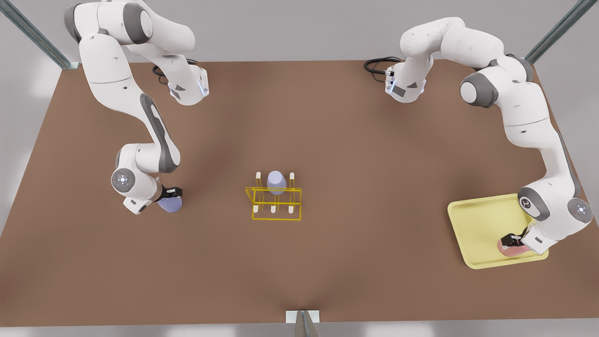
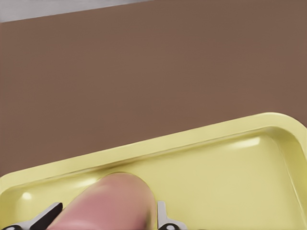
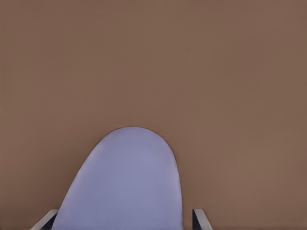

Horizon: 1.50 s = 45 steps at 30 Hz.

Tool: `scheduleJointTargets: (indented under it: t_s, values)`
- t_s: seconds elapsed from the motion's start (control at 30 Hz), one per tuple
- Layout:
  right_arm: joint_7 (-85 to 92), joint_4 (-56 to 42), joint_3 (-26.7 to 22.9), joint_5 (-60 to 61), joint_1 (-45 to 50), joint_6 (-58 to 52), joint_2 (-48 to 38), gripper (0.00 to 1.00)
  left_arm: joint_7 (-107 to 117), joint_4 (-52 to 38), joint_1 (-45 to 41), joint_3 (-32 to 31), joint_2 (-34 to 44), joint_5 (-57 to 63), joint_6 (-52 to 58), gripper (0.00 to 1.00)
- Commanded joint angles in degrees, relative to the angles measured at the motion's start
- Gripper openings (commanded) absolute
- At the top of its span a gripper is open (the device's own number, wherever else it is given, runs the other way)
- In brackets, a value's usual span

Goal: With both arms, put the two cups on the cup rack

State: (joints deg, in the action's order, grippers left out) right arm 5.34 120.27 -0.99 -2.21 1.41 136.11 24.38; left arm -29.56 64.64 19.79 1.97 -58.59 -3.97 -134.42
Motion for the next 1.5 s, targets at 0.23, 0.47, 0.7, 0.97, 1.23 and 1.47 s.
scheduleJointTargets:
  t_s: [0.23,0.47,0.7,0.97,1.23,1.47]
  values:
    - [0.9,-0.2,0.0,0.1,-0.1,-0.3,0.1,0.85,-0.3,0.4,0.1,-0.1,0.2,0.3,-0.2,0.86]
    - [0.9,-0.9,0.0,0.2,-0.1,-0.2,0.7,0.83,0.4,2.3,0.2,-0.6,2.0,0.3,-0.2,0.86]
    - [0.8,-1.8,0.1,0.2,-0.1,-0.5,0.5,0.83,2.7,11.0,-0.8,-0.7,8.7,0.2,-0.1,0.86]
    - [0.0,-9.7,5.7,0.6,1.2,-2.2,0.1,0.83,19.3,15.0,-16.8,-1.2,21.1,-0.2,15.1,0.85]
    - [-0.2,-18.4,5.7,2.2,11.1,-2.1,0.8,0.83,59.4,6.7,-31.2,-14.2,17.6,0.3,18.1,0.85]
    - [0.4,-25.1,5.7,2.1,16.4,-1.5,3.2,0.83,74.1,-11.7,-44.9,-12.2,5.2,-7.4,16.5,0.85]
